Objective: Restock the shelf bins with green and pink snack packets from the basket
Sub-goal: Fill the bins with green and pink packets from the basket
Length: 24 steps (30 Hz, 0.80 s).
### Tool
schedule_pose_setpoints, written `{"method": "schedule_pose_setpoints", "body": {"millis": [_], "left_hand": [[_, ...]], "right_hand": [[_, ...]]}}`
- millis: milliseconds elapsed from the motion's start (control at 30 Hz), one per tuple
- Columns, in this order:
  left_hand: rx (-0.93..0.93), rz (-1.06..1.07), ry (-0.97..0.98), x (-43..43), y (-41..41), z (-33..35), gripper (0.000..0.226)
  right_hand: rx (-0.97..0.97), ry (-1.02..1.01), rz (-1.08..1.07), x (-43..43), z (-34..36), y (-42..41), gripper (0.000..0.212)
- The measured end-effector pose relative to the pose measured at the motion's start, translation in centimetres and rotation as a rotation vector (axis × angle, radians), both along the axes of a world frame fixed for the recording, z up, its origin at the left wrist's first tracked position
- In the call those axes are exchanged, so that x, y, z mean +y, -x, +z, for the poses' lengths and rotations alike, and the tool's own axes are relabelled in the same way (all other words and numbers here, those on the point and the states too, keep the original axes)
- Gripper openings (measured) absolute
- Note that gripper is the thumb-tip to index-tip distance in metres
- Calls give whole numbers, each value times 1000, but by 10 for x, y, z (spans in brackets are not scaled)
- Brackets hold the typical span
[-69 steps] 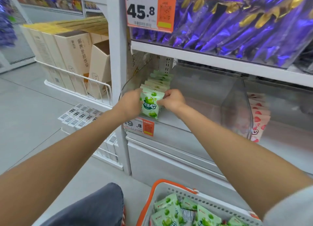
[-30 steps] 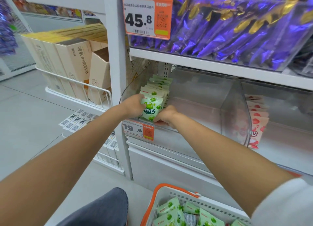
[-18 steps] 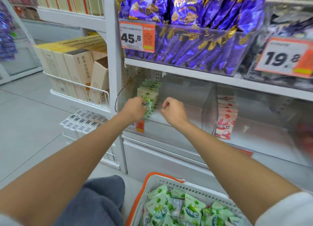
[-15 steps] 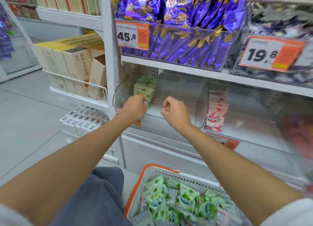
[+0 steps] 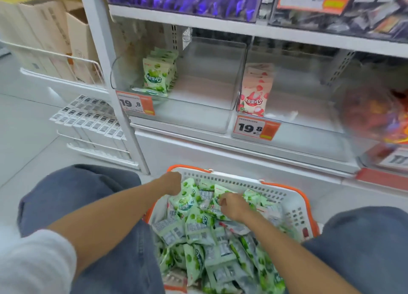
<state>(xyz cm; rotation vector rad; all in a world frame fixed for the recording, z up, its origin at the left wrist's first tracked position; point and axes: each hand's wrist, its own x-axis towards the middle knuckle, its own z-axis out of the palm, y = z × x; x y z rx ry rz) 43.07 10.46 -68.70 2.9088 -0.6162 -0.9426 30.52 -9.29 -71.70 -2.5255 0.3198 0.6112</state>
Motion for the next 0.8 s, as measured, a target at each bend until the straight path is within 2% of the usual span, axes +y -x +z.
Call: {"method": "schedule_pose_setpoints", "body": {"millis": [100,167,233,333,400,467,500,567,633,667,767,800], "left_hand": [[59,-167,-139,4,4,-45,36],[59,-196,-184,6,11,-64,10],[14,-204,-138,3,18,-72,20],[-72,-166,-13,-2,20,-67,23],[-4,-77,67,0,16,-68,46],[136,-43,46,2,17,-66,64],[154,-58,4,2,19,-63,57],[64,-112,-41,3,24,-63,39],[17,-151,-12,0,24,-56,33],[8,-163,20,-2,22,-49,29],[-66,-177,160,-13,13,-6,18],[-96,-182,223,-16,10,13,16]], "right_hand": [[1,-21,-17,3,-10,2,21],[-31,-52,-35,6,-12,-2,20],[-51,-78,-43,8,-12,-6,20],[-81,-112,-45,14,-7,-10,20],[-79,-141,-42,20,-2,-9,19],[-66,-137,-25,22,0,-7,17],[-58,-136,-22,23,1,-5,16],[-47,-135,-32,22,1,-2,17],[-53,-129,-49,20,2,-1,22],[-72,-133,-56,19,3,-2,28],[-166,-225,-82,22,24,-10,66],[-203,-265,-85,23,36,-15,71]]}}
